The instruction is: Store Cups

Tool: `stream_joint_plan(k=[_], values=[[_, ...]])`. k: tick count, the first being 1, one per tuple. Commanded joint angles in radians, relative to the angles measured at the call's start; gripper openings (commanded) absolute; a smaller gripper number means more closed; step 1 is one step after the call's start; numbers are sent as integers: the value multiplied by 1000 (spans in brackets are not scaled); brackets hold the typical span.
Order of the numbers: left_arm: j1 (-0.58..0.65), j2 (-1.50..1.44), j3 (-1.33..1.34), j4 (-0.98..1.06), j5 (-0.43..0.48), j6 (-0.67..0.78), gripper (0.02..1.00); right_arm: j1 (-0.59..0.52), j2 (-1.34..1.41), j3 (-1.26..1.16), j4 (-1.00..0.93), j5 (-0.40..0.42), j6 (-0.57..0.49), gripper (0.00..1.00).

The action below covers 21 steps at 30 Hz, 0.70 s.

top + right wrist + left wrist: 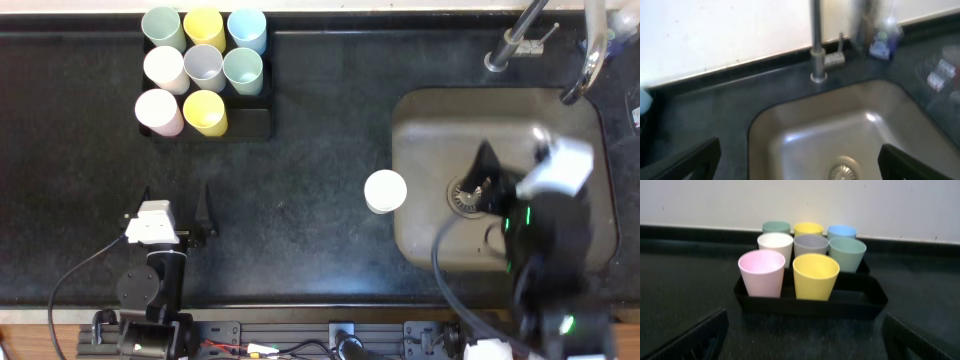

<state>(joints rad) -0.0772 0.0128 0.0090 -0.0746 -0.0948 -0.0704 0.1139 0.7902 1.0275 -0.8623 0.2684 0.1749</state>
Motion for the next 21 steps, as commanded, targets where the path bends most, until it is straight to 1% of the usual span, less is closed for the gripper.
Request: stream_joint_plan(k=[1,4,6,8,12,13,15,16,17,21], values=[[-2,-10,-1,-1,-12,22,998,95,355,354,-285,-2,-264,998],[-2,-10,-1,-1,-12,22,998,161,561,546,-478,-2,-357,998],[-2,-10,-1,-1,-12,22,998,196,659,612,-554,-2,-364,996],[-2,-10,-1,-1,-12,22,998,217,729,626,-593,-18,-363,996],[-2,-10,-1,-1,-12,22,998,220,813,617,-589,-122,-367,996],[-2,-10,-1,-1,-12,22,1000,220,833,617,-592,-177,-401,998],[-2,-10,-1,-1,-12,22,998,215,863,617,-598,-288,-505,996],[-2,-10,-1,-1,-12,22,1000,211,876,617,-599,-320,-523,998],[-2,-10,-1,-1,-12,22,1000,207,886,617,-600,-332,-530,996],[-2,-10,-1,-1,-12,22,1000,192,904,592,-598,-332,-581,996]])
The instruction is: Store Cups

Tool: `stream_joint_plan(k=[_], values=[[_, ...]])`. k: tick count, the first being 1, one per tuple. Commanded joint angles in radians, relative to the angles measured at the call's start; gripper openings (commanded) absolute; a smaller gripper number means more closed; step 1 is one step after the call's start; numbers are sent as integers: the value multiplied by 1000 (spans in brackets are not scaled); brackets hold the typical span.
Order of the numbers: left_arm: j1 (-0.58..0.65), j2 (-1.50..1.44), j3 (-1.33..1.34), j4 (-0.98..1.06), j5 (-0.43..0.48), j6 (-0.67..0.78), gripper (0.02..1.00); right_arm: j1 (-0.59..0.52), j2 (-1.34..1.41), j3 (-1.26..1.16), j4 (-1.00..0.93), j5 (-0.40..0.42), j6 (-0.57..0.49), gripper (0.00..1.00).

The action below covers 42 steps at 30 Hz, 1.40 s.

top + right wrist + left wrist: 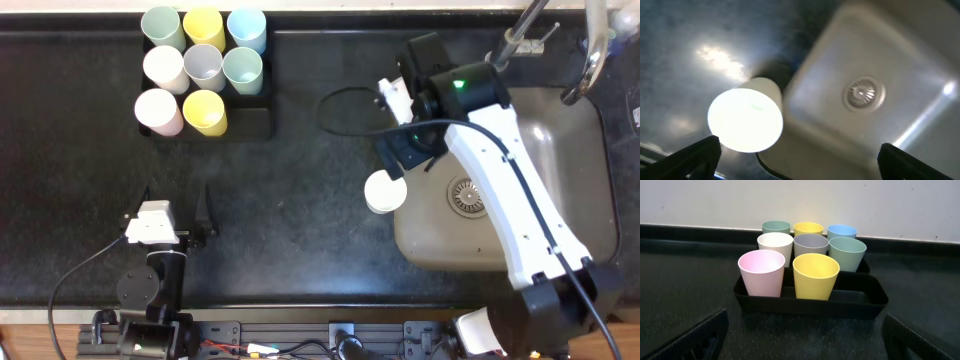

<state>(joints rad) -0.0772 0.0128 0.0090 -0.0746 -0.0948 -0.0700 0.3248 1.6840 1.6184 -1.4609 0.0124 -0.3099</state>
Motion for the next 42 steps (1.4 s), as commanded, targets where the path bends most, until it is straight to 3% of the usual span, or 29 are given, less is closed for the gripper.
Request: stream_joint_plan(k=[1,4,13,21,39,41,42], values=[[-2,-10,-1,-1,-12,21,1000,-20,10,-18,3,-76,-117,998],[-2,-10,-1,-1,-11,21,998,-18,10,-84,16,-70,-159,998],[-2,-10,-1,-1,-12,21,998,-19,10,-221,126,-57,-143,996],[-2,-10,-1,-1,-12,21,998,-61,13,-259,195,-11,-145,998],[-2,-10,-1,-1,-12,21,998,-70,68,-278,237,-16,-162,1000],[-2,-10,-1,-1,-12,21,998,-69,68,-278,232,-37,-158,956],[-2,-10,-1,-1,-12,21,998,-66,68,-278,225,-65,-158,853]])
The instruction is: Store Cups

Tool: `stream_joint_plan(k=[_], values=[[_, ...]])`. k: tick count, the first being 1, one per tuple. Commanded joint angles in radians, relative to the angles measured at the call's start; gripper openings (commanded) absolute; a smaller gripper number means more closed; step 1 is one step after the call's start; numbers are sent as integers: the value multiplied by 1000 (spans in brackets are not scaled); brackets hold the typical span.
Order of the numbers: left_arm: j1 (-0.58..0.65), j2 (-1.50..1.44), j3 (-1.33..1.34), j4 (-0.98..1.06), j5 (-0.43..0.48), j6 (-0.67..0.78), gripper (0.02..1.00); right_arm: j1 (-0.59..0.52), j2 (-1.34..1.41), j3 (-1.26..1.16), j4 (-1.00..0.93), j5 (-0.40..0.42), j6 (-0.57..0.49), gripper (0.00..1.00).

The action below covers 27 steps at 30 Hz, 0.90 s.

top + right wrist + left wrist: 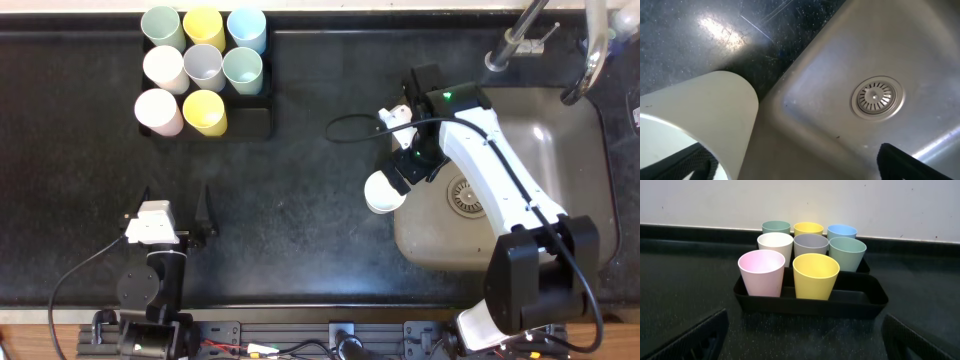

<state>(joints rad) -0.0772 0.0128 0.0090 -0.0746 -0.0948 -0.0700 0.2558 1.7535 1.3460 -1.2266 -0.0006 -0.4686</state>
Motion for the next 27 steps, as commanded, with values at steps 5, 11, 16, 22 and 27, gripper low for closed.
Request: stream_joint_plan(k=[5,11,16,22,27], values=[[-2,-10,-1,-1,-12,21,1000,51,-1,-5,-60,-240,20,47],[-2,-10,-1,-1,-12,21,998,82,-1,-4,-49,-210,58,45],[-2,-10,-1,-1,-12,21,998,87,-14,86,-63,-9,159,45],[-2,-10,-1,-1,-12,21,998,135,-14,516,-173,92,195,45],[-2,-10,-1,-1,-12,21,998,238,83,929,-240,104,203,45]])
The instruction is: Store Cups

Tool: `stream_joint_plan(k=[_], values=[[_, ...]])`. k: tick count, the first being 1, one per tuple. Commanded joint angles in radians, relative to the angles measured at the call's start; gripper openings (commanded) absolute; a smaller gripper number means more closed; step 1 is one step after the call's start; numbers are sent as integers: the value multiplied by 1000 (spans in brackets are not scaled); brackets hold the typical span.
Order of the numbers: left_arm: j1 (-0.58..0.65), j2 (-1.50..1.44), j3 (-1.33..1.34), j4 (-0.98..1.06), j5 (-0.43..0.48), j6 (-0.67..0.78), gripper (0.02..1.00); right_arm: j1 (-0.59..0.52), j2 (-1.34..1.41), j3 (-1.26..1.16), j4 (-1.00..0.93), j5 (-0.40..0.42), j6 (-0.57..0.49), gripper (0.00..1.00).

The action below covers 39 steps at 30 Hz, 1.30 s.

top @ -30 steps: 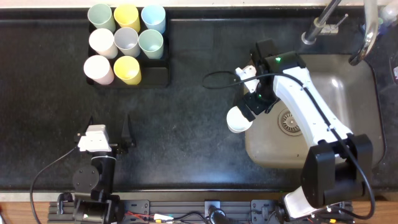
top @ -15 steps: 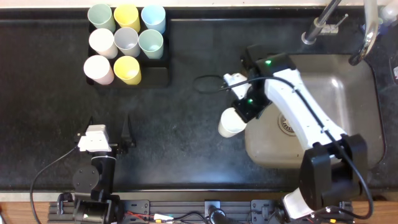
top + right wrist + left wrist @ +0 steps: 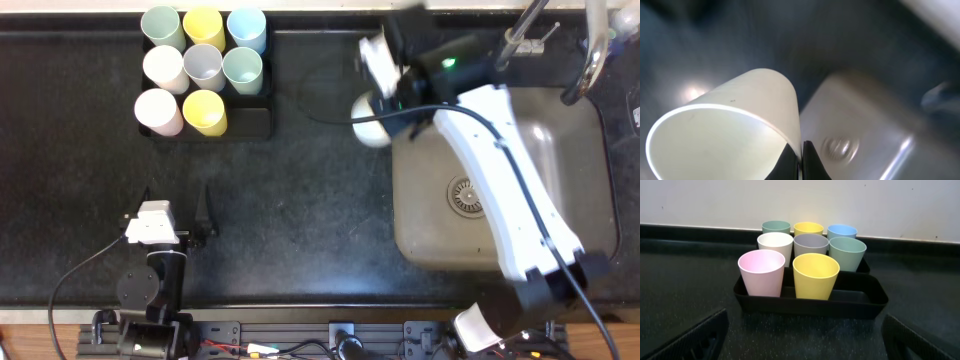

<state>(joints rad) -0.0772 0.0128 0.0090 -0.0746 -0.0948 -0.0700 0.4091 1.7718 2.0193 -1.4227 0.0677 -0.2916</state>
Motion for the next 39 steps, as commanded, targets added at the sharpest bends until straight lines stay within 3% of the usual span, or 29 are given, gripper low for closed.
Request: stream_joint_plan(k=[1,7,17,39], values=[[-2,-10,-1,-1,-12,21,998,108,103,328,-63,28,26,45],[-2,-10,-1,-1,-12,21,1000,215,360,591,-138,3,56,45],[-2,-10,-1,-1,-12,21,998,306,531,602,-130,-52,114,42],[-2,-10,-1,-1,-12,21,998,318,658,602,-4,-23,136,45]])
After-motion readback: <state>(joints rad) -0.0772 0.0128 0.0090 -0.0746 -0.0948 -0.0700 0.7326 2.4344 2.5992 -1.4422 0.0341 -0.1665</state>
